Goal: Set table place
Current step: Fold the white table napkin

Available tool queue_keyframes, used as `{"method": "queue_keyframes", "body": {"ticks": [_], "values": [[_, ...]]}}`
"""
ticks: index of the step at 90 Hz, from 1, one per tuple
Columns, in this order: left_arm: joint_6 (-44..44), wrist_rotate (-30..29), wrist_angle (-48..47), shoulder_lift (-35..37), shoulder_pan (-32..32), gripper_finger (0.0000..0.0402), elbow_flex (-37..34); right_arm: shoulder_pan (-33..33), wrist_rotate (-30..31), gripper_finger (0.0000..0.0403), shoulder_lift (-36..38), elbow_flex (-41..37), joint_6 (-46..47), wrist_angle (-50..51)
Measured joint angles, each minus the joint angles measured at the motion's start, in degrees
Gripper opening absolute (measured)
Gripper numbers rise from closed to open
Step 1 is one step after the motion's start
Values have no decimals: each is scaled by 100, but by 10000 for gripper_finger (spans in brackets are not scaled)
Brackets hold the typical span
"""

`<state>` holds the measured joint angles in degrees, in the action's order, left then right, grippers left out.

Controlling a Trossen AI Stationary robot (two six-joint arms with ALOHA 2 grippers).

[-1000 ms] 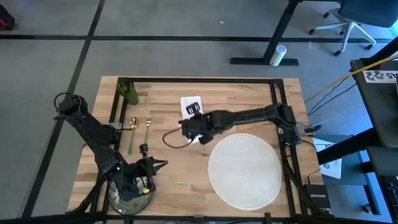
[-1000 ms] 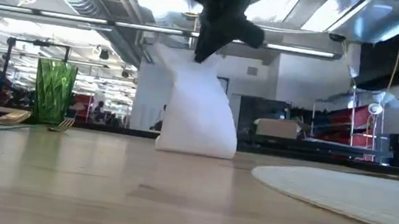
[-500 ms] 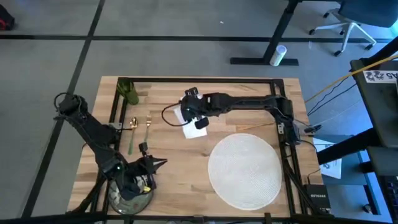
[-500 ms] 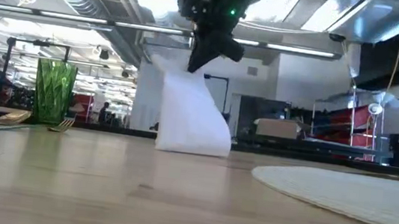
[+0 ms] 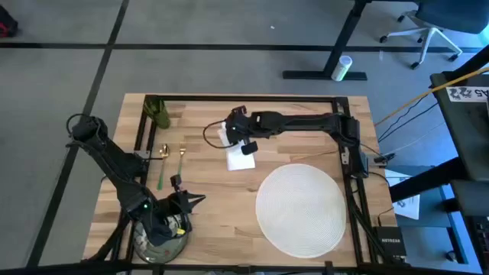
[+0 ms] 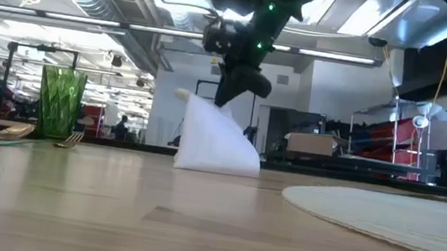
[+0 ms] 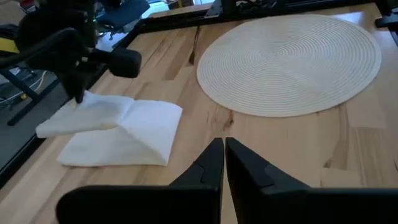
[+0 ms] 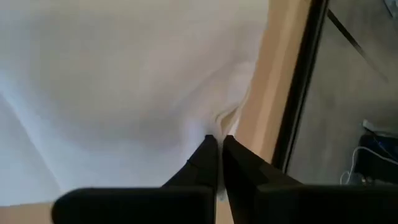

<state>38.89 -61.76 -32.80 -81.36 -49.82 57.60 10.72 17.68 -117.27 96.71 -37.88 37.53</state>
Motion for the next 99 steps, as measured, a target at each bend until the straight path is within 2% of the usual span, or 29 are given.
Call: {"method": "queue_keyframes", "body": {"ticks": [31,69,99], "values": [[14,1,1,0,28,0,0,260,-374,4,0,-210,21,-212],[37,107,3,0,52,0,0,370,-229,75,0,-210,6,-495],[37,118,1,0,52,0,0,395,-171,92,0,-210,-7,-491]]}}
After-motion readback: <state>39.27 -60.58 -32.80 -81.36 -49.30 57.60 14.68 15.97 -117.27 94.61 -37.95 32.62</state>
